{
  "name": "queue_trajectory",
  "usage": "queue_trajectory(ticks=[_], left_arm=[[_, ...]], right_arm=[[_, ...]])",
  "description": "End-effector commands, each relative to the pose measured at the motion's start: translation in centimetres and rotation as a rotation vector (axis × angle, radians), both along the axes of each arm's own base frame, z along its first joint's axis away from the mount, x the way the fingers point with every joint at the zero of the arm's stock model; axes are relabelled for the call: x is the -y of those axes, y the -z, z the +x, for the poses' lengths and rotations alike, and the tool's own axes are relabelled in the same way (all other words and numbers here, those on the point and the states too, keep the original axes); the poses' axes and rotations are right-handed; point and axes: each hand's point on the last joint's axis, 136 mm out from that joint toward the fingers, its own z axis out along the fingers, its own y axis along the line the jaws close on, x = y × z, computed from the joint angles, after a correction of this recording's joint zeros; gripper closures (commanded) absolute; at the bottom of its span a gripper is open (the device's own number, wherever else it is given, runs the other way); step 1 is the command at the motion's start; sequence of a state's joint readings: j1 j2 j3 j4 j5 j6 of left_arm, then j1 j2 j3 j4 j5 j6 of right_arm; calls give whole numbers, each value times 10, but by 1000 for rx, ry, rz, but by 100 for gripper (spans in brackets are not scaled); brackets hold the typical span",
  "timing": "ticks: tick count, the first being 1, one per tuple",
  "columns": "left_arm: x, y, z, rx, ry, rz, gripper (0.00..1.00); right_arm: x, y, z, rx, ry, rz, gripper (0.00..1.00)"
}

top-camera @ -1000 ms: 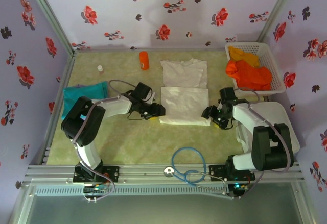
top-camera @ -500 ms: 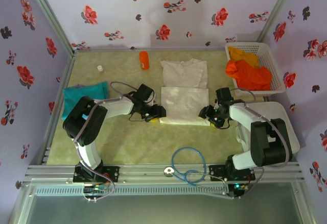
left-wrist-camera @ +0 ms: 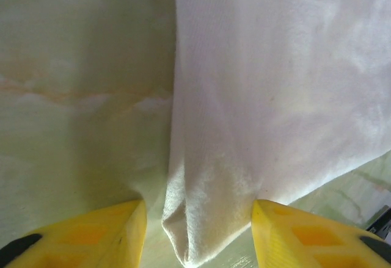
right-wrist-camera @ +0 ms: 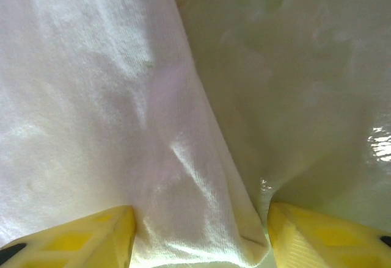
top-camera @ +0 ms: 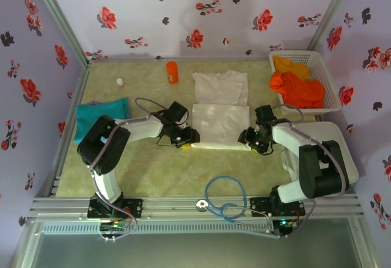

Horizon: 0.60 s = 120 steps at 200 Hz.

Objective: Fold and stack the t-shirts

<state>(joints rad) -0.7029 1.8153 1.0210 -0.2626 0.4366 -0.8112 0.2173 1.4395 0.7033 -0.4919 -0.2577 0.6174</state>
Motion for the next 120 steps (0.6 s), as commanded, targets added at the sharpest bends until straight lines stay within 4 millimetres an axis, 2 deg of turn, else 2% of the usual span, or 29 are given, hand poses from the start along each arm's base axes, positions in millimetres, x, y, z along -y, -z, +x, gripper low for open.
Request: queue_trajectory(ticks=[1, 35, 69, 90, 120], left_arm=[[8, 7, -6, -48, 4, 4, 54], [14, 1, 0, -37, 0, -13, 59], [15, -1, 1, -34, 7, -10, 56], [11, -4, -3, -37, 16, 3, 52], [-7, -3, -16, -57, 28, 48, 48]], right_arm=[[-8, 3, -2, -18, -19, 11, 43], [-11, 1, 4, -1, -5, 26, 53], [-12, 2, 7, 2, 0, 32, 63], [-12, 2, 9, 9, 2, 30, 66], [-13, -1, 14, 20, 6, 30, 73]])
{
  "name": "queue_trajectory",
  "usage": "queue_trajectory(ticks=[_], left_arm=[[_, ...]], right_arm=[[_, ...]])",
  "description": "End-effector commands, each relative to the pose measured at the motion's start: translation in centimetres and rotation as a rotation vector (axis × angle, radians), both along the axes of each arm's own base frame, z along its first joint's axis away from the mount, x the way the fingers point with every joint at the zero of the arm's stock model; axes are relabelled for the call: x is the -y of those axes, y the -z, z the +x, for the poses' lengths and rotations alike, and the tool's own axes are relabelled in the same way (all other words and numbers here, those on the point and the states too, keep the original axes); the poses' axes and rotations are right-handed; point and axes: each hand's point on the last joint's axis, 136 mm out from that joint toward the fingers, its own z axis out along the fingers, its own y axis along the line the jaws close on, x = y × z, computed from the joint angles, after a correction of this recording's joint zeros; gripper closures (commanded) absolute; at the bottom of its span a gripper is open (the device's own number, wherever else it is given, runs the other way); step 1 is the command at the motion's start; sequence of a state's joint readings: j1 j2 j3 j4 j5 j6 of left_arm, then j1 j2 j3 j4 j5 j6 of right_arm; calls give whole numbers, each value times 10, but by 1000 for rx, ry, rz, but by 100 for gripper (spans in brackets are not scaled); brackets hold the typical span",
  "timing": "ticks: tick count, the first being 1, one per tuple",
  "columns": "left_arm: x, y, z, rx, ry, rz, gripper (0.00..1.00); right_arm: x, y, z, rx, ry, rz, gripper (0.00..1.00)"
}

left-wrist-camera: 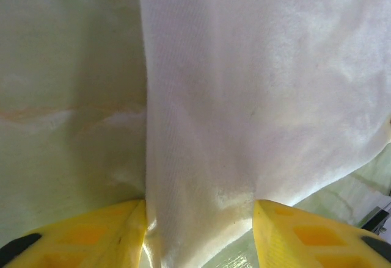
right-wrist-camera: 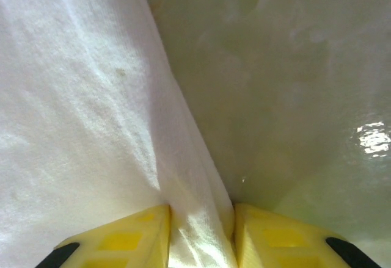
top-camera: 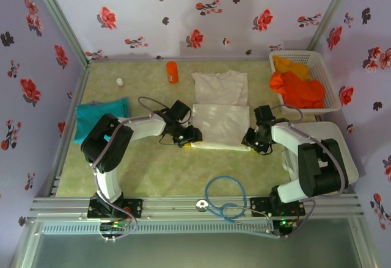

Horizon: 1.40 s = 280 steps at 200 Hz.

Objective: Fold and stack the t-shirts

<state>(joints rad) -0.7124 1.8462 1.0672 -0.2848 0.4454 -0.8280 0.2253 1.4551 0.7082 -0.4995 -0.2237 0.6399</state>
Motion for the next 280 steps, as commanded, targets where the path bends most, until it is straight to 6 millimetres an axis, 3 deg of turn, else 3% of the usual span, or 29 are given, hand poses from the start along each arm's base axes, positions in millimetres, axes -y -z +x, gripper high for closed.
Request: queue_trajectory(ticks=[1, 27, 41, 50, 95, 163, 199, 233, 280], left_arm=[[-16, -2, -18, -38, 29, 52, 47], [-26, 5, -30, -62, 37, 74, 46], [-26, 7, -30, -63, 38, 74, 46], [-22, 7, -27, -59, 35, 62, 46], [-6, 5, -12, -47, 19, 21, 49], [-14, 9, 15, 1, -25, 28, 52], [-8, 6, 25, 11, -15, 26, 53], [-5, 5, 29, 20, -19, 23, 62], [-10, 1, 23, 18, -15, 30, 87]], right_arm=[[-16, -5, 15, 38, -16, 62, 73], [-17, -7, 17, 44, -14, 62, 78], [-17, -7, 19, 49, -10, 60, 90], [-17, -7, 19, 51, -8, 61, 92], [-17, -6, 22, 46, -6, 60, 94], [-17, -5, 21, 45, -12, 56, 98], [-17, -7, 22, 50, -13, 59, 99], [-17, -8, 21, 51, -13, 59, 100], [-19, -10, 16, 47, -24, 72, 100]])
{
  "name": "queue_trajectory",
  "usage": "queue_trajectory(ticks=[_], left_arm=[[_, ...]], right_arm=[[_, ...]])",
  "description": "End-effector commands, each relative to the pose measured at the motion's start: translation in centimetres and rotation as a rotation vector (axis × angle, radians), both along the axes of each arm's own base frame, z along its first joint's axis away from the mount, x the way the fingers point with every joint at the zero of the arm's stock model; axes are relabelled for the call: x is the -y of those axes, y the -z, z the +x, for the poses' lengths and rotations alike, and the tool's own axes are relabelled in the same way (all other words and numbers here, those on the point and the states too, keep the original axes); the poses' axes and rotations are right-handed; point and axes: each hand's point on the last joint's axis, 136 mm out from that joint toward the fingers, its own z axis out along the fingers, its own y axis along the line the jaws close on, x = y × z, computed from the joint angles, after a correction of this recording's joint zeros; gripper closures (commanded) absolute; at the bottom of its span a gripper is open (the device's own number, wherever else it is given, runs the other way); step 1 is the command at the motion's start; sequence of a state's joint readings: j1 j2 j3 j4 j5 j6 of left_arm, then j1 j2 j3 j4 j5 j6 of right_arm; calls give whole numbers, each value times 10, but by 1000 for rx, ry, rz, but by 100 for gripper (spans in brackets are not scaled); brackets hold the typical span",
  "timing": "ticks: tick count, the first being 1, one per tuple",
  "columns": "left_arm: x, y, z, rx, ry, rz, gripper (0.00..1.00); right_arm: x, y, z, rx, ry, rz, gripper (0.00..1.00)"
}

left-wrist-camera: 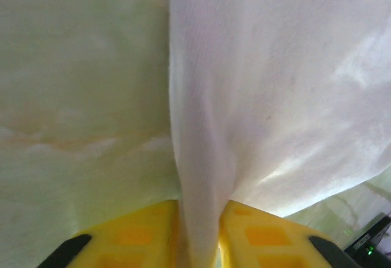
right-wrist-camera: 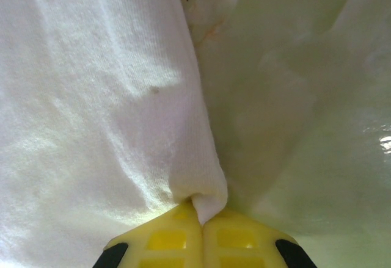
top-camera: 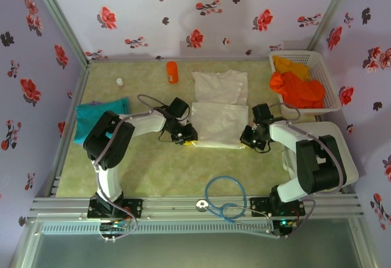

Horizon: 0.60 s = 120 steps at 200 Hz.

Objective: Fold and stack the t-shirts

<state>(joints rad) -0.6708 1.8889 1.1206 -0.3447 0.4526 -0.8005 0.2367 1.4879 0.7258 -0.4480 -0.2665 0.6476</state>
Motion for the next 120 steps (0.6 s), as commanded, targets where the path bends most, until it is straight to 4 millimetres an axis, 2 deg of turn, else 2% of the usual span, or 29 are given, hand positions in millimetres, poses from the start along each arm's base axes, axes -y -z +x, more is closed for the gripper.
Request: queue_trajectory(ticks=[1, 50, 79, 102, 120], left_arm=[[-1, -4, 9, 46, 0, 5, 87], [-11, -21, -14, 83, 10, 14, 100], [-10, -34, -36, 94, 17, 3, 100], [-11, -44, -51, 66, -13, -16, 100], [-13, -59, -59, 80, -21, -24, 100]], right_arm=[[-5, -8, 5, 24, -8, 24, 100], [-9, -20, -17, 25, -42, 62, 100], [-9, -31, -35, 12, -60, 71, 100], [-14, -47, -45, 39, -70, 83, 100], [-13, -63, -51, 61, -61, 90, 100]])
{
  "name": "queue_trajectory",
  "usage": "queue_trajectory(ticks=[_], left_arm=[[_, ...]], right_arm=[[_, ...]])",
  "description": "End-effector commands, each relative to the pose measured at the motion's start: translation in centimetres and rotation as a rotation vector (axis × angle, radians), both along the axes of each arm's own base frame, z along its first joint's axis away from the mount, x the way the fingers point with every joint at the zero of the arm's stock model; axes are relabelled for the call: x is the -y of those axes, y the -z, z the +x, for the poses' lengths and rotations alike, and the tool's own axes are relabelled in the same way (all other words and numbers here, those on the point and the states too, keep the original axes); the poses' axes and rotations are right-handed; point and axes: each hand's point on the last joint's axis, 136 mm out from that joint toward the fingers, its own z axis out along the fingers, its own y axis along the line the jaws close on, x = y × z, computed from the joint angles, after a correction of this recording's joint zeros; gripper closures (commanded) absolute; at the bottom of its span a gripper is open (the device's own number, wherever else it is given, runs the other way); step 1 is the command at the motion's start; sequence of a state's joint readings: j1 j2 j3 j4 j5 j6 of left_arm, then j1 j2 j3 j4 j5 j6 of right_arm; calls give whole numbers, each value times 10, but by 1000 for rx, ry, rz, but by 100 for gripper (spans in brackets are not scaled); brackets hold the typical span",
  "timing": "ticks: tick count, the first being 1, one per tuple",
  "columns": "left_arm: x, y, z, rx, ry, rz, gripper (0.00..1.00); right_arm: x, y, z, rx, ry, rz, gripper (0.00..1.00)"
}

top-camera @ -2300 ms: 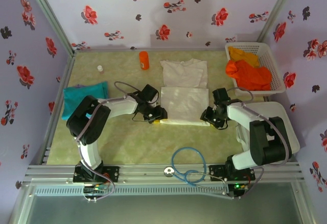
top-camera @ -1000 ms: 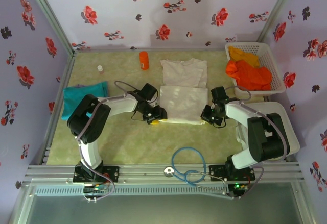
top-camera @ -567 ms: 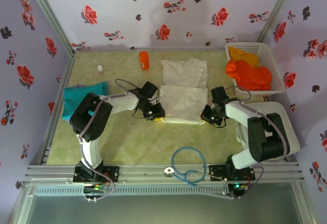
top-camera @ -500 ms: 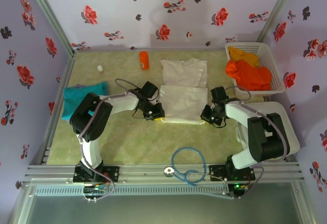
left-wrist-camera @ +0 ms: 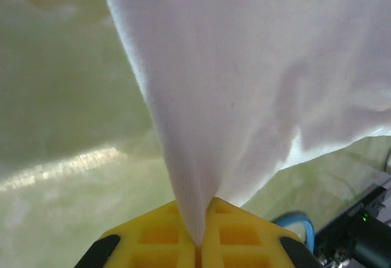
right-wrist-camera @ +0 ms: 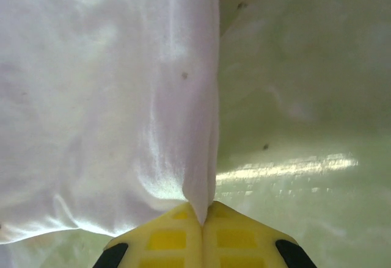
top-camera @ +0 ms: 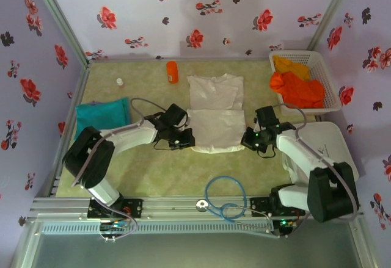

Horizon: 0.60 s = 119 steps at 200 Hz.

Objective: Fold and stack the t-shirts

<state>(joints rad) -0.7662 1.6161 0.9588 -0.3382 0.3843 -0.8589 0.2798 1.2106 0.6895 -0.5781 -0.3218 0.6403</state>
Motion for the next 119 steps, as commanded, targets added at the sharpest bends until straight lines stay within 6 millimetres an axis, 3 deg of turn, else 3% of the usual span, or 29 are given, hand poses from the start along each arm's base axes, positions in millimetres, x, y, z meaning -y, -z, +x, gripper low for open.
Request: queue_trajectory(ticks=[1, 51, 119], left_arm=[[-8, -16, -14, -15, -42, 6, 100], [-14, -67, -22, 49, -64, -49, 100], [-8, -111, 13, 115, -68, -95, 100]], right_arm=[[0, -12, -22, -36, 7, 13, 100], [4, -72, -20, 84, 79, 56, 100], [-2, -118, 28, 187, 84, 47, 100]])
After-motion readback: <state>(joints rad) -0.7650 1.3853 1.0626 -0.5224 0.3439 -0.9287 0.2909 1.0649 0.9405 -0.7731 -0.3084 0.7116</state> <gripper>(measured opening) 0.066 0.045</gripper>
